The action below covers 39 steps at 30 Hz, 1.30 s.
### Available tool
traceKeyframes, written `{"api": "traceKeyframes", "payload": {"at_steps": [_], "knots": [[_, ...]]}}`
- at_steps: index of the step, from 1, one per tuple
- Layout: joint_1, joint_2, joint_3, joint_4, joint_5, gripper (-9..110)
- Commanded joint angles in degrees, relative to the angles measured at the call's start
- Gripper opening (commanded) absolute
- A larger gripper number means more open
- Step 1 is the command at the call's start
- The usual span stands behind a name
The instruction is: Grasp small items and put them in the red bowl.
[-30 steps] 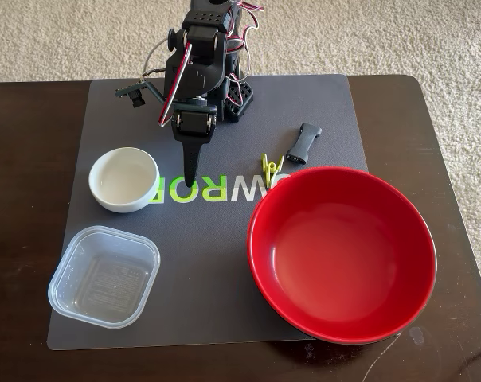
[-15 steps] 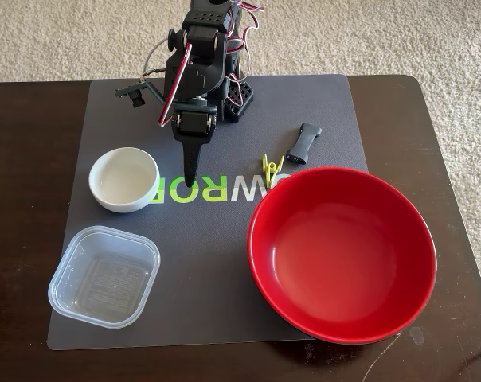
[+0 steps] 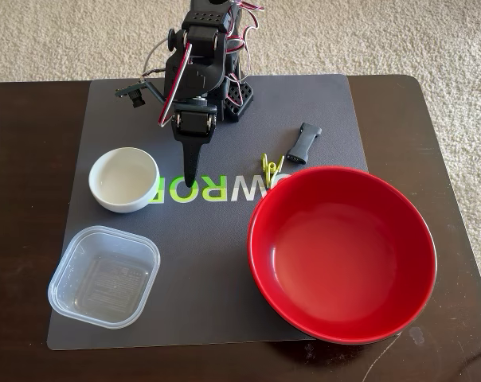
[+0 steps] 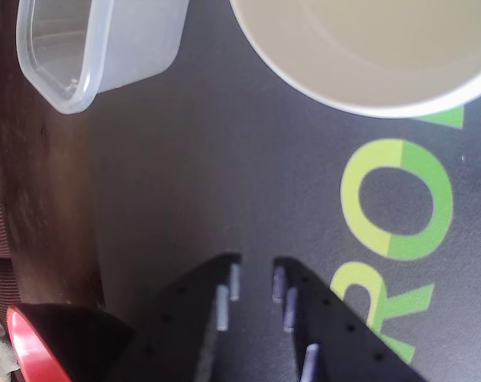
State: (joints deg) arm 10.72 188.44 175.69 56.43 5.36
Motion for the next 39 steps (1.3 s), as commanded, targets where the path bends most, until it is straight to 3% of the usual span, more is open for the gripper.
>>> {"api": "traceKeyframes", "payload": {"at_steps": [1, 7, 9, 12, 14, 19, 24, 28, 31, 35, 39], "knots": [[-0.26, 0.18, -1.67, -0.09, -0.18, 5], [1.67, 0.18, -1.14, -2.20, -4.57, 6], [2.81, 0.09, -1.14, -2.29, -5.89, 17], [1.05, 0.09, -0.79, -3.34, -4.75, 19], [0.53, 0.09, -0.88, -3.25, 2.99, 21], [-1.67, 0.09, 0.35, -3.25, 21.62, 11], [-5.19, 0.00, -3.34, 1.41, 26.37, 25], [-6.94, -14.59, -21.18, 14.59, 32.08, 32], [-1.76, -31.38, -38.06, 26.98, 42.01, 33], [13.80, -51.33, -56.78, 41.22, 58.62, 33], [28.92, -60.38, -59.15, 40.78, 75.41, 33]]}}
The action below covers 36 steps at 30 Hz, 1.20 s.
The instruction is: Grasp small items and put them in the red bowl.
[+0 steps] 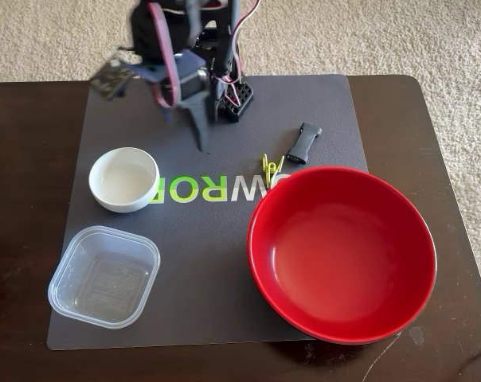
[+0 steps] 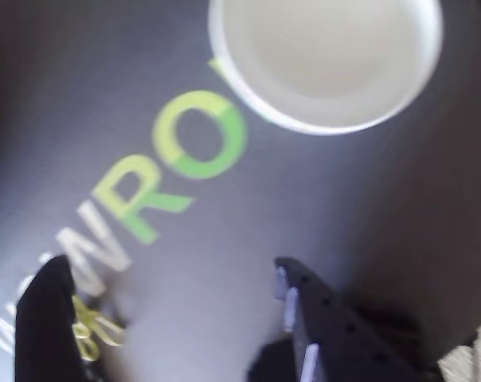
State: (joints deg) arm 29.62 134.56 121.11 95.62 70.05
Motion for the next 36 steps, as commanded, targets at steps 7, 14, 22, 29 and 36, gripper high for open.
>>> {"api": "traceKeyframes", "payload": {"at_steps": [7, 14, 22, 29, 36], "knots": [[21.88, -9.67, -1.41, -10.46, 19.07, 33], [25.14, -22.41, -1.67, -18.63, 37.88, 33], [19.69, -28.48, -8.26, -19.16, 50.98, 34], [15.21, -26.02, -7.56, -17.49, 51.50, 34], [12.04, -36.47, -4.22, -26.81, 49.92, 34]]}}
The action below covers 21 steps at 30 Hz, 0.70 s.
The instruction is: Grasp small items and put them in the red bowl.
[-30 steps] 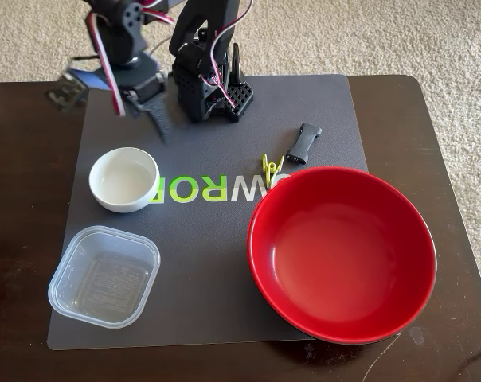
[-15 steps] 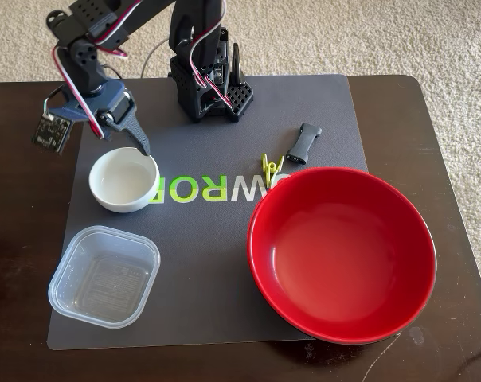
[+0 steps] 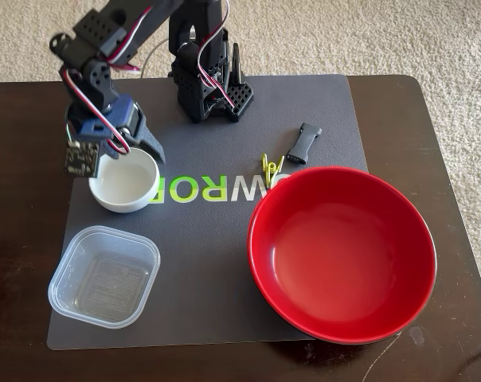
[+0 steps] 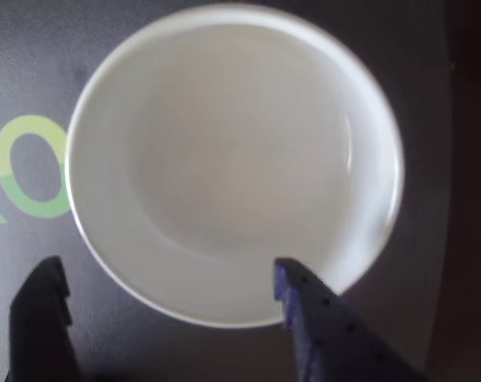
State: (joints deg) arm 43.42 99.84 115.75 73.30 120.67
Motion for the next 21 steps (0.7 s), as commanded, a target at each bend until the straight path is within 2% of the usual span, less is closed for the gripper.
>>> {"api": "traceKeyframes", "payload": {"at_steps": [1, 3, 9, 13, 14, 21], "knots": [[-2.20, -2.64, 3.16, -7.65, -0.79, 34], [-2.72, -3.87, 6.42, -13.18, -0.62, 33], [-5.98, -6.06, 7.12, -14.15, -4.83, 27], [-7.12, -5.98, 9.14, -17.40, -9.58, 3], [-7.29, -5.98, 9.23, -17.75, -11.07, 0], [-6.42, -4.66, 8.79, -18.02, -16.44, 0]]}}
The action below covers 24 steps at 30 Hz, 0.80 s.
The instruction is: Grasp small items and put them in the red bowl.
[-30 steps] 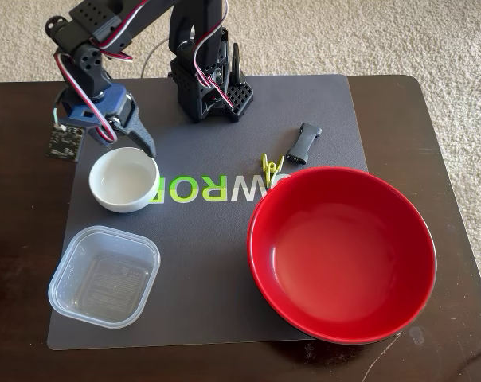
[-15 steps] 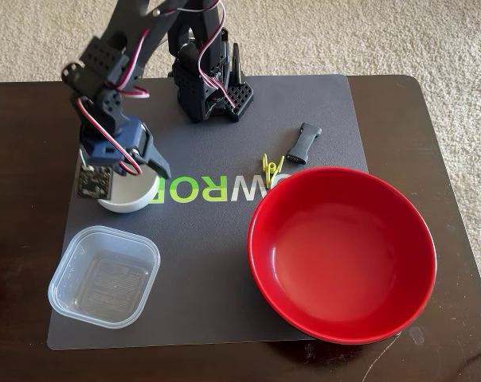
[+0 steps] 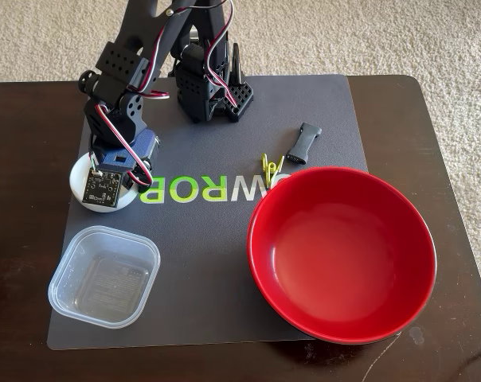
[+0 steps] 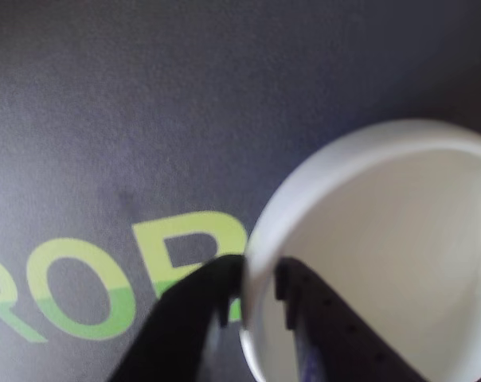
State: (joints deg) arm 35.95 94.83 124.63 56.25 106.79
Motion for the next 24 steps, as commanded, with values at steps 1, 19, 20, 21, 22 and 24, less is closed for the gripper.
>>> {"api": "traceKeyframes", "payload": {"at_steps": [1, 19, 20, 21, 22, 24], "knots": [[0.88, 0.79, -0.26, -0.97, -4.13, 0], [-25.75, 13.10, -21.36, 21.53, -66.27, 0], [-28.39, 12.66, -23.91, 23.47, -68.99, 0], [-31.03, 12.04, -26.81, 25.14, -71.54, 0], [-33.57, 11.34, -29.88, 26.54, -73.92, 0], [-38.50, 8.17, -37.62, 30.41, -77.96, 0]]}}
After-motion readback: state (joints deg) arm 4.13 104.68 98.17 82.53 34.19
